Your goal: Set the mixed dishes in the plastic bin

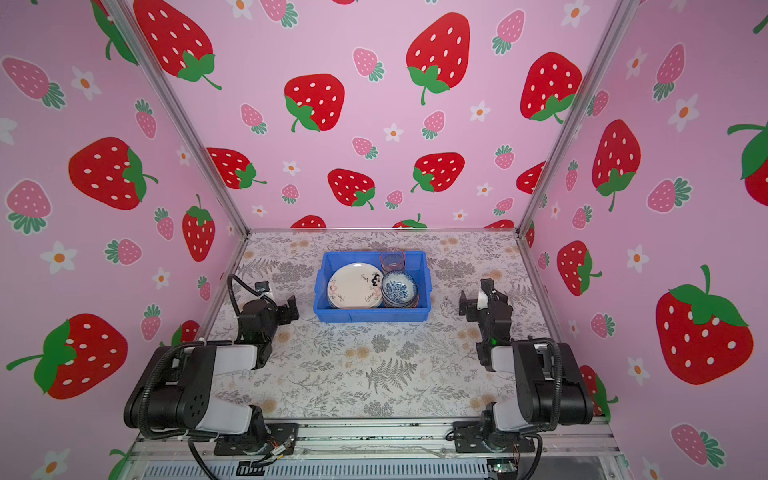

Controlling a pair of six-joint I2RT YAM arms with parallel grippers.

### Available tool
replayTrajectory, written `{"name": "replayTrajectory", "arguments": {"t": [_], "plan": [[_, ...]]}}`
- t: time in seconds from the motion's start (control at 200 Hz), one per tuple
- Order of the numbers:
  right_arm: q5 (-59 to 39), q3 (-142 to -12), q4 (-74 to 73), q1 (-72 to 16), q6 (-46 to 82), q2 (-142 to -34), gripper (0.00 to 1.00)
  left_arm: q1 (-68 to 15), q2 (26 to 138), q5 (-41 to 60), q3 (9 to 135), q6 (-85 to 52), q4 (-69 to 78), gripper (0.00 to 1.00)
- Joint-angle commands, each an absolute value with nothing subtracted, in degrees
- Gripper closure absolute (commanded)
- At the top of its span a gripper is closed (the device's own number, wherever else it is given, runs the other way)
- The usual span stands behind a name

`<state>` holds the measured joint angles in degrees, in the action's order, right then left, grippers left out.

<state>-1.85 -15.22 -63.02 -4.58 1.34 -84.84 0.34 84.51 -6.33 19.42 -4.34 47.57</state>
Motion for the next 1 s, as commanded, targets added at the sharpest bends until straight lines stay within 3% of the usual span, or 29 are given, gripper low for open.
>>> {"name": "replayTrajectory", "arguments": {"t": [0.0,0.31,0.995], "plan": [[-1.3,-11.9,-77.19,-4.0,0.43,-88.76,0.01,0.71,86.48,-4.28,19.64,-3.55,53.35,0.01],[-1.76,-15.29,-71.77,-4.04,0.04,-90.06,0.01,0.86,88.82,0.89,26.51,-1.17,42.79,0.01],[-0.71,-15.21,-71.81,-4.48,-0.18,-89.75,0.01,1.54,88.82,1.85,26.28,-1.68,43.38,0.01]]}}
